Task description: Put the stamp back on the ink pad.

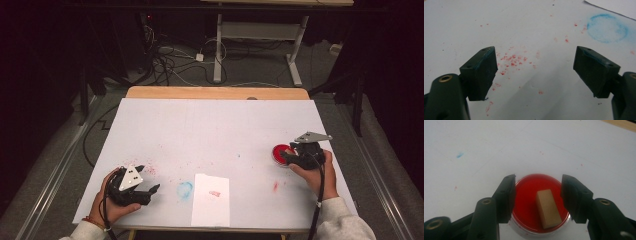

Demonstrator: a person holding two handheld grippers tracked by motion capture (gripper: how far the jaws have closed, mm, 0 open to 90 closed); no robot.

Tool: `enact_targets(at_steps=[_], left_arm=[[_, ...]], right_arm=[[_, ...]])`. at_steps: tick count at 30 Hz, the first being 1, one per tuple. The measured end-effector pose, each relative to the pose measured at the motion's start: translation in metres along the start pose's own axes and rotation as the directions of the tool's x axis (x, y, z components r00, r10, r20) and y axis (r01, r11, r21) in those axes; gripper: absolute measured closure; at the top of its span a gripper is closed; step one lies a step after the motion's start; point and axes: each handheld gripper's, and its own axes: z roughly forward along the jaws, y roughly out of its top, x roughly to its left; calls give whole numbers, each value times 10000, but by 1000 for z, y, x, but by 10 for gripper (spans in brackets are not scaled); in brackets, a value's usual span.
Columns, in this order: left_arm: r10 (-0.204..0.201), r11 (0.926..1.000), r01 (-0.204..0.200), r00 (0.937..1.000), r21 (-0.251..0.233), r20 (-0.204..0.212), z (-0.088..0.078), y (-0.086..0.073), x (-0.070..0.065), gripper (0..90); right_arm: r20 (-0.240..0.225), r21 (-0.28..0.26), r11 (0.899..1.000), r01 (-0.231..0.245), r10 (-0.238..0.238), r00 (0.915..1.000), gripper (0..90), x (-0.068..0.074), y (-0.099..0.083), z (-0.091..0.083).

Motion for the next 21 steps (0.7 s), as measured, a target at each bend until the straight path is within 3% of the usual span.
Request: enact_targets(at_steps=[13, 16, 21], left_arm=[[-36, 10000, 36, 10000, 1, 20, 1, 0, 0, 187], [-32, 10000, 32, 10000, 28, 26, 1, 0, 1, 187], [-29, 10000, 29, 10000, 27, 22, 1, 0, 1, 187]], right_arm=[[100, -823, 9966, 42, -34, 9999, 345, 3, 5, -8], [303, -1108, 9938, 90, -57, 9995, 315, 5, 6, -9], [200, -1345, 9906, 242, -217, 9996, 300, 10, 10, -12]])
